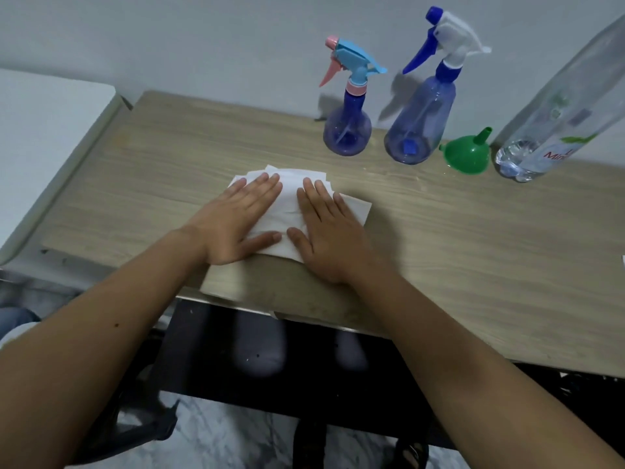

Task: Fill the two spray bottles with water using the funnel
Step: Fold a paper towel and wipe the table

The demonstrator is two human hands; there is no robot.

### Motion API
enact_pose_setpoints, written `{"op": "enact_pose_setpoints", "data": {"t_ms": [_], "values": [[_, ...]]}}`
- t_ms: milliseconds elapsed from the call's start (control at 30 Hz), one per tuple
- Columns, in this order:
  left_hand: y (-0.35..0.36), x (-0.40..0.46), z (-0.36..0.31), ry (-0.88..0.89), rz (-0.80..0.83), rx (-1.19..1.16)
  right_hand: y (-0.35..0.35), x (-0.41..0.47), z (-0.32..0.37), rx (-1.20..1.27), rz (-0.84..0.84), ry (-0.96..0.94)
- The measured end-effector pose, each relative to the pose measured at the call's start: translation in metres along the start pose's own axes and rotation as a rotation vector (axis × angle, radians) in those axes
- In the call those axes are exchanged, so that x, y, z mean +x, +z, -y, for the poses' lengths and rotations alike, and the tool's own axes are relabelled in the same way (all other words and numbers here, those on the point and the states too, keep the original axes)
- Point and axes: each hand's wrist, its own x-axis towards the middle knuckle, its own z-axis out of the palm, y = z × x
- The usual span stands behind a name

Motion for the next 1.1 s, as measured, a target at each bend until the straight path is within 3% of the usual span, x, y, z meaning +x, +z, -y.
{"op": "enact_pose_setpoints", "data": {"t_ms": [400, 1100], "values": [[-0.003, 0.065, -0.027, 0.001, -0.022, 0.001, -0.018, 0.007, -0.058, -0.002, -0.022, 0.067], [0.024, 0.187, -0.223, 0.253, -0.057, 0.040, -0.061, -0.162, -0.201, -0.049, -0.078, 0.332]]}}
